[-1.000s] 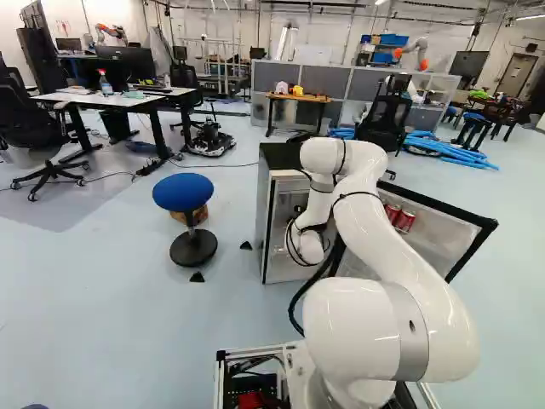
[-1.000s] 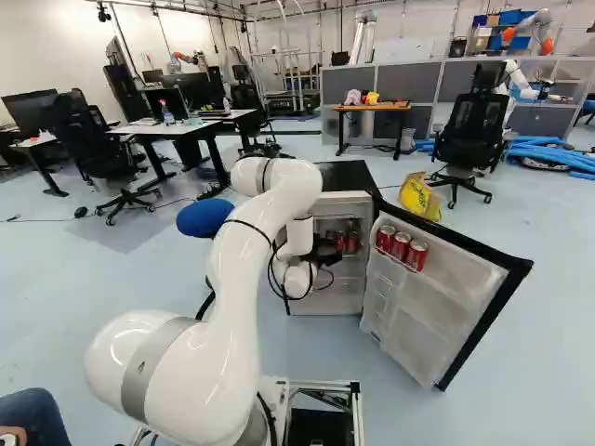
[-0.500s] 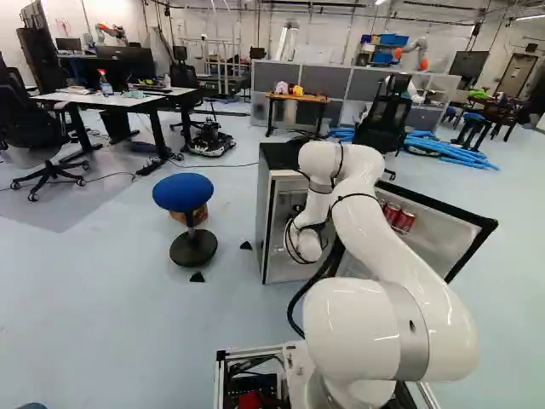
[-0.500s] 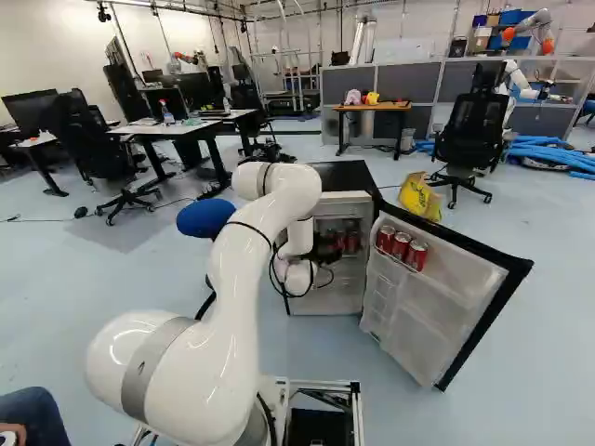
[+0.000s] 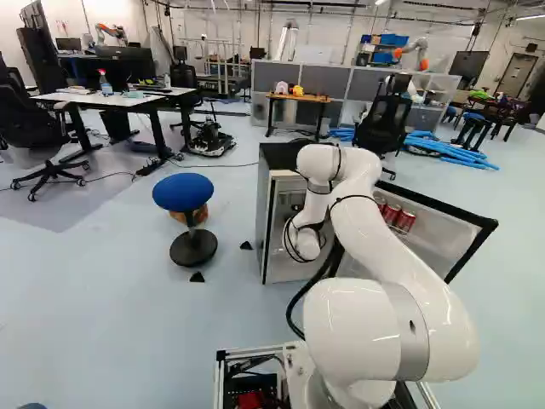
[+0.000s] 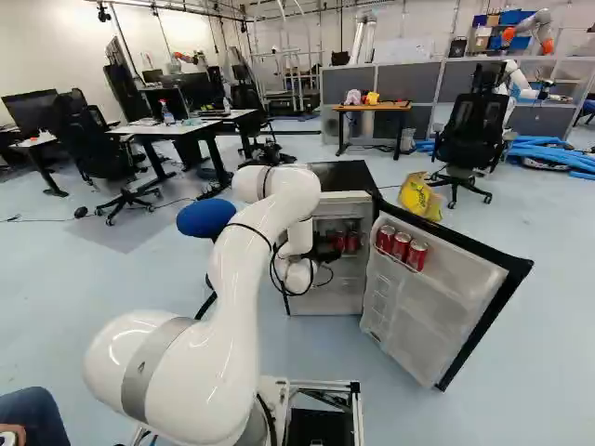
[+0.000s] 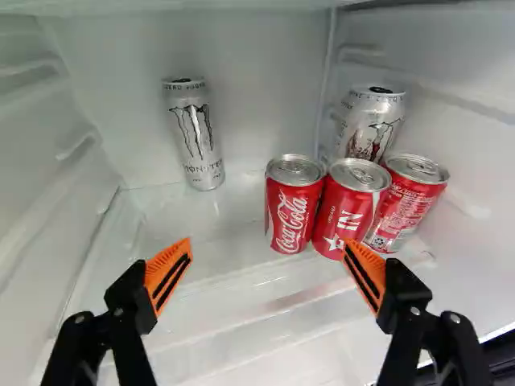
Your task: Grab a drink from the fridge
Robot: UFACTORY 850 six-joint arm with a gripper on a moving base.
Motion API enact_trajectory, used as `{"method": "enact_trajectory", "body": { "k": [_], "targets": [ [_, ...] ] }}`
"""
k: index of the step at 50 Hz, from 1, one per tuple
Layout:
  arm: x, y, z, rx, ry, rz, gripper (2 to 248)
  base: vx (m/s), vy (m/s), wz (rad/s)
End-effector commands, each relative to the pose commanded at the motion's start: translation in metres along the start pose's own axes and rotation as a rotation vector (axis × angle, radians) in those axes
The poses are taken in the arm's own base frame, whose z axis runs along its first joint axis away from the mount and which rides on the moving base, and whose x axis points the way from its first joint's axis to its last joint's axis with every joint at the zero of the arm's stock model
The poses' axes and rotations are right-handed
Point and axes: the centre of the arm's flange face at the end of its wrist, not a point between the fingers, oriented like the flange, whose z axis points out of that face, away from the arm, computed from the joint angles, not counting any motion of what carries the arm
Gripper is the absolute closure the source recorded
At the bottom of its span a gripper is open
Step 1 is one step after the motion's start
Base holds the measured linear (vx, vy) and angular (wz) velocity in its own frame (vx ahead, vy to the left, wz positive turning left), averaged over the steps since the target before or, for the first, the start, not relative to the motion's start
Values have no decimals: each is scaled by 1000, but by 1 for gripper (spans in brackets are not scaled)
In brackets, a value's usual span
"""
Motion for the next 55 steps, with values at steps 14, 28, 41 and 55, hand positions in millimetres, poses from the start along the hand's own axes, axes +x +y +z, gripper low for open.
{"method": "enact_trajectory", "body": {
  "k": [14, 28, 41, 55],
  "targets": [
    [0, 0, 0, 0, 0, 0, 12, 0, 0, 0],
    [0, 0, 0, 0, 0, 0, 45, 0, 0, 0],
    [0, 0, 0, 0, 0, 0, 43, 0, 0, 0],
    [0, 0, 0, 0, 0, 0, 43, 0, 0, 0]
  ]
}}
